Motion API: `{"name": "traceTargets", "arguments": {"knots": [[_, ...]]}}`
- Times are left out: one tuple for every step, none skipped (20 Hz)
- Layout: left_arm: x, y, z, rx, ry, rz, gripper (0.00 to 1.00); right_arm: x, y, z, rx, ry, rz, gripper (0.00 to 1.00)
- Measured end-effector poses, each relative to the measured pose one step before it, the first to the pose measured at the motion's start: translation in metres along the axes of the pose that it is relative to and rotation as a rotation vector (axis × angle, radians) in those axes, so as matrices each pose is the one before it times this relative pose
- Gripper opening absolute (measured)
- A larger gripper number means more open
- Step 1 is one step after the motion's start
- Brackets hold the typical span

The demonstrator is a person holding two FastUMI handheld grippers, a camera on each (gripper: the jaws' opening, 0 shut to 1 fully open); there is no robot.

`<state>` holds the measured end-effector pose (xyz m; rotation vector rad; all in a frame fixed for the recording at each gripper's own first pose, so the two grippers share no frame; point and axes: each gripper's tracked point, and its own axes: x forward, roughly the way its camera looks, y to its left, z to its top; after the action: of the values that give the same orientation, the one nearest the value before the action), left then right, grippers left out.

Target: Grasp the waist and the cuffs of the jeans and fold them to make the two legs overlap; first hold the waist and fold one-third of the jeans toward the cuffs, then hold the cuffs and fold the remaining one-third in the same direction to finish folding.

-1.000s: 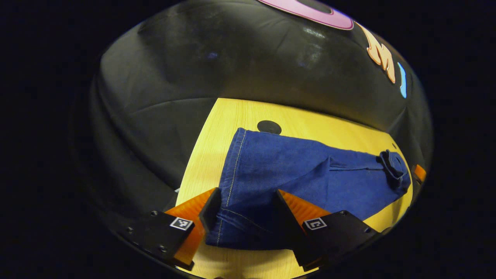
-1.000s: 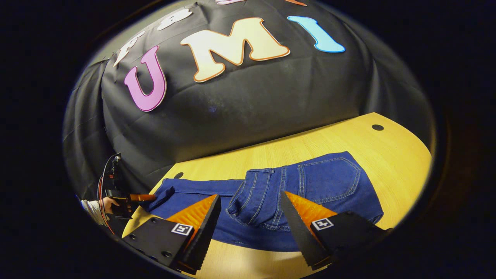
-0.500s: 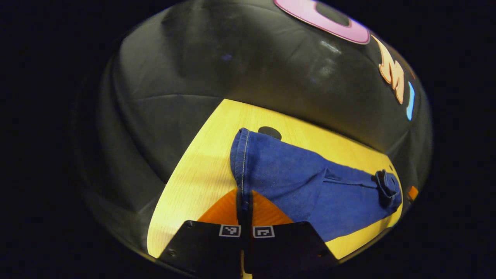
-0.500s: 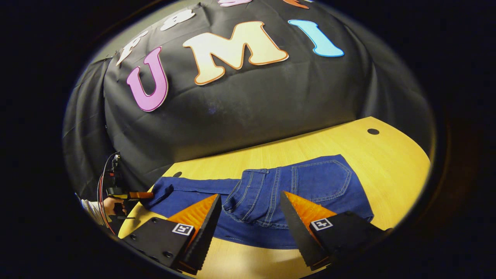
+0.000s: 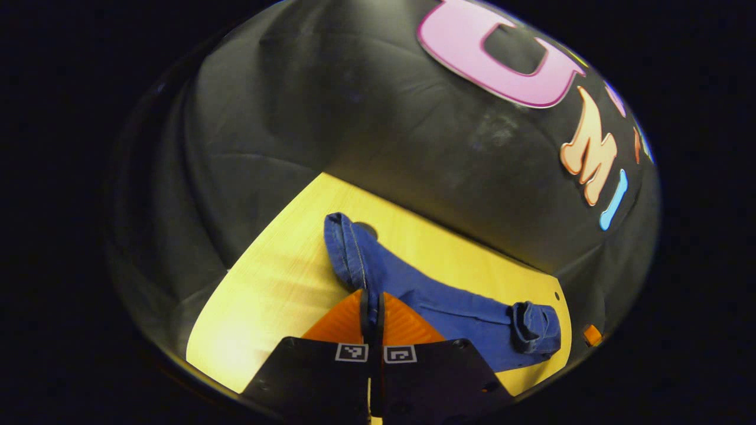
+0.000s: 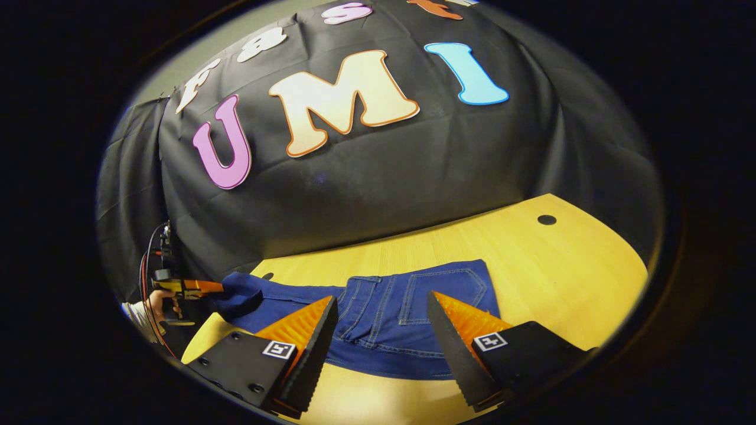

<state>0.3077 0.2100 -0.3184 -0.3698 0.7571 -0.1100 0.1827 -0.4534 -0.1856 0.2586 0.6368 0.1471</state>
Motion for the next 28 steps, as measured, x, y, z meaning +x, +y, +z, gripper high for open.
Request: {"name": "traceTargets", "arguments": {"knots": [[0.00006,-0.01734,0.00302,0.01951,-0.00544,-0.02295,0.00,-0.00419,-0.00299,0.00336,-0.00352,0.00187,0.00575,0.93],[-0.00134,-0.01791,0.00700,0.01427,-0.02105,-0.01306,0.00,-0.00402,-0.00295,0.00415,-0.00411,-0.00272,0.00493,0.93],[-0.00258,-0.01750,0.00090,0.01592,0.00782,-0.02008,0.00,-0.00371,-0.00321,0.00300,-0.00404,-0.00226,0.00584,0.94],[-0.00092,-0.01925,0.00283,0.01063,-0.00513,-0.02088,0.00,-0.00470,-0.00275,0.00503,-0.00327,-0.00435,0.00455,0.93],[-0.00459,-0.01965,0.00052,0.01154,-0.01296,-0.01066,0.00,-0.00479,-0.00335,0.00305,-0.00292,-0.00269,0.00427,0.94],[-0.00074,-0.01928,-0.00272,0.02175,0.00703,-0.01979,0.00,-0.00377,-0.00418,0.00368,-0.00101,-0.00238,0.00081,0.94],[0.00112,-0.01500,0.00300,0.01312,-0.00938,-0.01526,0.00,-0.00539,-0.00513,0.00216,0.00209,-0.00299,0.00233,0.93],[-0.00158,-0.01553,0.00053,0.01405,-0.00008,-0.01107,0.00,-0.00359,-0.00307,0.00364,0.00301,-0.00525,0.00292,0.94],[0.00285,-0.01722,0.00230,0.00947,0.00178,-0.01952,0.00,-0.00438,-0.00372,0.00194,0.00352,-0.00308,0.00337,0.94],[0.00115,-0.01702,0.00035,0.00465,-0.00970,-0.01733,0.00,-0.00400,-0.00537,0.00166,0.00275,0.00130,0.00136,0.94],[0.00169,-0.01418,-0.00176,0.00846,-0.00154,-0.00828,0.00,-0.00467,-0.00506,0.00065,0.00181,-0.00060,-0.00137,0.94],[0.00271,-0.01324,0.00005,0.01133,0.00036,-0.01676,0.00,-0.00342,-0.00558,0.00179,0.00208,-0.00172,0.00081,0.93],[0.00126,-0.01460,0.00269,0.00672,-0.00547,-0.01482,0.00,-0.00383,-0.00444,0.00115,0.00238,-0.00247,-0.00058,0.93],[0.00437,-0.01340,-0.00027,0.00753,0.00538,-0.01135,0.00,-0.00324,-0.00586,0.00364,0.00141,-0.00465,-0.00283,0.93],[0.00335,-0.01609,0.00067,0.00829,0.00266,-0.01781,0.00,-0.00550,-0.00555,0.00336,-0.00028,-0.00894,-0.00361,0.93],[0.00351,-0.01221,-0.00008,0.00505,-0.00218,-0.01091,0.00,-0.00542,-0.00644,0.00289,0.00114,-0.00790,-0.00603,0.93],[0.00463,-0.01498,-0.00177,0.00650,0.01046,-0.01624,0.00,-0.00399,-0.00653,0.00434,0.00492,-0.00824,-0.00276,0.93],[0.00458,-0.01546,-0.00261,0.00791,0.00057,-0.01821,0.00,-0.00457,-0.00683,0.00371,0.00585,-0.00748,-0.00438,0.93],[0.00617,-0.01527,-0.00323,0.01012,0.00664,-0.01186,0.00,-0.00339,-0.00801,0.00369,0.00381,-0.00644,-0.00580,0.93],[0.00722,-0.01493,-0.00452,0.01133,0.00930,-0.01444,0.00,-0.00577,-0.00869,0.00308,0.00584,-0.00437,-0.00665,0.93],[0.00645,-0.01516,-0.00114,0.00237,0.00252,-0.01675,0.00,-0.00405,-0.00828,0.00303,0.00688,-0.00119,-0.00622,0.93],[0.00511,-0.01497,-0.00381,0.00027,0.00540,-0.01437,0.00,-0.00396,-0.00874,0.00225,0.00675,-0.00332,-0.00698,0.93],[0.00723,-0.01540,-0.00306,-0.00029,0.00661,-0.01950,0.00,-0.00392,-0.00771,0.00245,0.00458,-0.00081,-0.00269,0.93],[0.00813,-0.01382,-0.00402,0.00085,0.00112,-0.01142,0.00,-0.00331,-0.00761,0.00187,-0.00063,-0.00002,-0.00608,0.93],[0.00840,-0.01221,-0.00649,0.00700,0.01260,-0.00688,0.00,-0.00469,-0.00741,0.00092,-0.00160,0.00004,-0.00417,0.93],[0.00818,-0.01096,-0.00761,0.01106,0.01083,-0.00236,0.00,-0.00264,-0.00710,0.00162,0.00134,0.00081,-0.00362,0.93],[0.00759,-0.00835,-0.00879,0.01615,0.01568,0.00318,0.00,-0.00404,-0.00492,0.00005,0.00542,-0.00159,-0.00110,0.93],[0.00807,-0.00576,-0.00706,0.01811,0.00022,0.00638,0.00,-0.00218,-0.00464,0.00112,0.00702,-0.00218,0.00006,0.93]]}}
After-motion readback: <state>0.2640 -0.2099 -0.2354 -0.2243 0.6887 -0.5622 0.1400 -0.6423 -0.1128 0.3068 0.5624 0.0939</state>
